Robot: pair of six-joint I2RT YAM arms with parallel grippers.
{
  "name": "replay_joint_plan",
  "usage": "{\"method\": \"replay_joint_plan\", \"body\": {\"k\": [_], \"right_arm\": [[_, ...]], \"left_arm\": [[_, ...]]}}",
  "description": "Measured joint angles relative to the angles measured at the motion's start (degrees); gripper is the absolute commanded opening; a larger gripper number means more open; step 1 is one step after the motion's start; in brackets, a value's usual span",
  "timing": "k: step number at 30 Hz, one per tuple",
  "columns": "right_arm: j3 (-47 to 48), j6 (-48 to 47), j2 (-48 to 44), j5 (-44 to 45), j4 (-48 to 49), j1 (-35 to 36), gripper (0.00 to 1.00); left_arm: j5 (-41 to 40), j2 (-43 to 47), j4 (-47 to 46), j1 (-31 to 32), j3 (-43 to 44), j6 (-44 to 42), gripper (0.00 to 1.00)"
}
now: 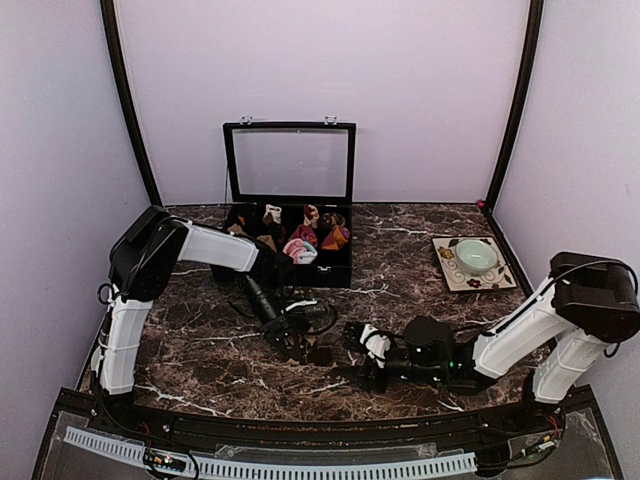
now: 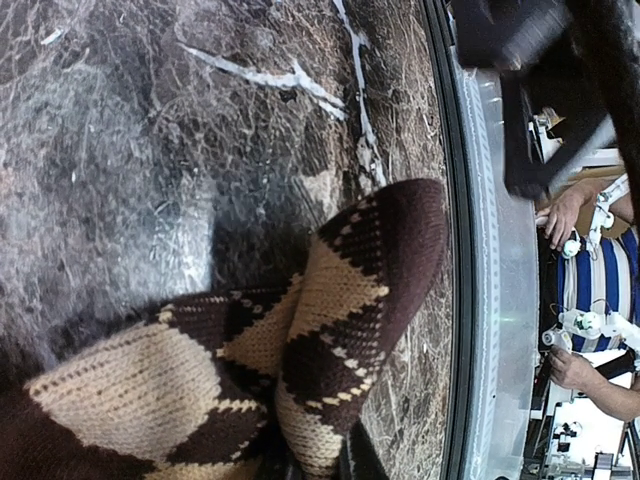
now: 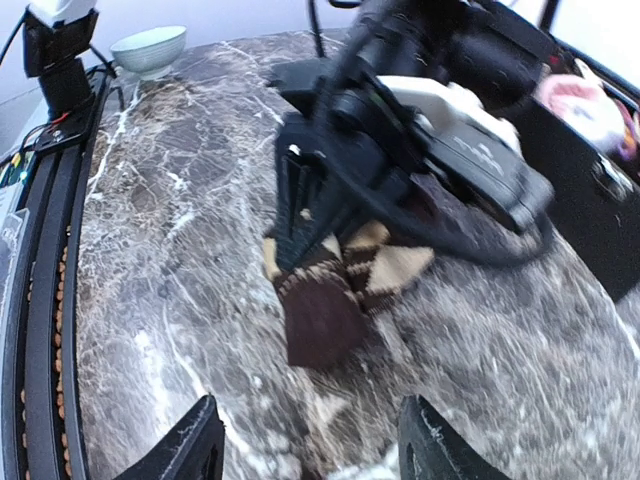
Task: Roll the socks
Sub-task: Roll the sock at the center of the board.
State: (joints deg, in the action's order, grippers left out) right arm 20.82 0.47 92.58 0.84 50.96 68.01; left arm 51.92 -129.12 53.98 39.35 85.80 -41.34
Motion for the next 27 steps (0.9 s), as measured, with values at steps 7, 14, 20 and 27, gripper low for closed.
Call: {"method": "replay_joint_plan", "body": {"k": [7,14,20,27], "right_arm": [[8.5,-13.4,6.1,-3.2,-2.6,1.7,0.47],[15.6,-24.5,13.6,-3.8,-7.3,1.7,0.4],[18.4,-29.2,17.5,-3.2,-7.9,0.2,0.39],[20.0,-33.0,18.3,-2.1,-9.4,-0.3,0.3]], "left_arm": [[0.0,-0.1,0.0,0.0,0.1,0.7,0.0],[-0.1,-0.3,0.6,0.0,0.5,0.8,0.0],[-0.1,-0.6,1.2,0.0,0.8,0.3,0.0],[-0.5,-0.7,2.1,0.0,1.1,-0.6,0.02]]}}
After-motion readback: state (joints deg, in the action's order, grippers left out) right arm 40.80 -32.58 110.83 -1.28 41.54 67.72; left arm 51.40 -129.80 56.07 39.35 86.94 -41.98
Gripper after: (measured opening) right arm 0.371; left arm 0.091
